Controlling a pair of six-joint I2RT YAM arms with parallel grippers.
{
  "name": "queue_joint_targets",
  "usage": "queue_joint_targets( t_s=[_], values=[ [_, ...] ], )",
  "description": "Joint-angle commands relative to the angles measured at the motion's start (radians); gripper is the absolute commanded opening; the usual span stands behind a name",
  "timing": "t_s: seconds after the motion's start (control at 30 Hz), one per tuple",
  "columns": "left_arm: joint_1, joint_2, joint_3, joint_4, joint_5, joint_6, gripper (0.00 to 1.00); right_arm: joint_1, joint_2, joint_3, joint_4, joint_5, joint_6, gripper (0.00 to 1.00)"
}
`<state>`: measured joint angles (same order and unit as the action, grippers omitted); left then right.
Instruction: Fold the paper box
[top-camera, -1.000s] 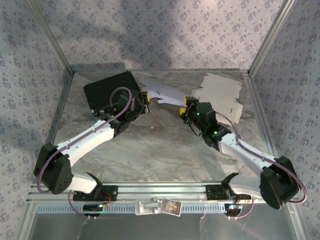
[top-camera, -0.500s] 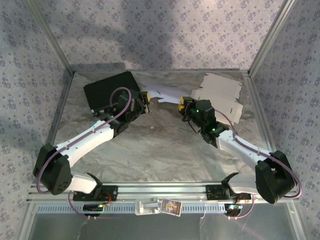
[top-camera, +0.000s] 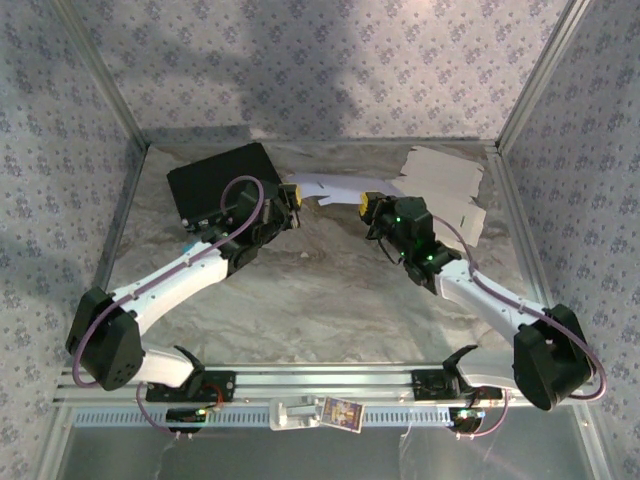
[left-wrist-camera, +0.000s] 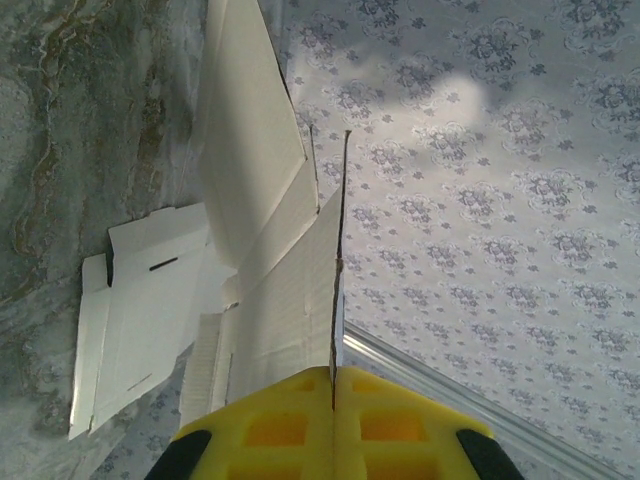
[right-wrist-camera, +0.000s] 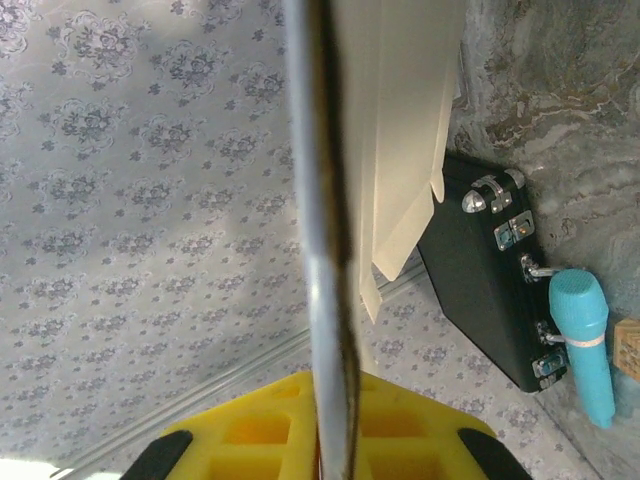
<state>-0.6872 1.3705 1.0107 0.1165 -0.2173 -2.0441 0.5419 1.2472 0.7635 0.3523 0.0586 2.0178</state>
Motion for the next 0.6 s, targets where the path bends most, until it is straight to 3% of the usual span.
queue_joint_targets(
  t_s=[0.0,0.07,0.17,0.23,0.3,0.37,0.57],
  values=[
    [-0.004,-0.037,-0.010,0.018,0.001,-0.008,0.00,-0.017,-0.031,0.056,-0.034,-0.009,-0.039,0.07],
    [-0.004,-0.046,-0.001,-0.003,0.000,0.007,0.02,-0.027,-0.034,0.079,-0.060,-0.019,-0.061,0.03],
    [0.005,-0.077,0.032,-0.086,0.002,0.075,0.37,-0.054,-0.041,0.139,-0.135,-0.051,-0.110,0.00],
    [0.021,-0.114,0.068,-0.202,0.012,0.145,0.65,-0.071,-0.051,0.196,-0.208,-0.072,-0.152,0.00],
    [0.033,-0.161,0.106,-0.339,0.001,0.208,0.80,-0.082,-0.065,0.270,-0.344,-0.099,-0.189,0.00],
    [0.052,-0.218,0.145,-0.487,-0.023,0.284,0.84,-0.091,-0.081,0.391,-0.581,-0.119,-0.239,0.00],
    [0.119,-0.302,0.300,-0.909,-0.076,0.460,0.86,-0.078,-0.083,0.723,-1.191,-0.155,-0.241,0.00]
  ],
)
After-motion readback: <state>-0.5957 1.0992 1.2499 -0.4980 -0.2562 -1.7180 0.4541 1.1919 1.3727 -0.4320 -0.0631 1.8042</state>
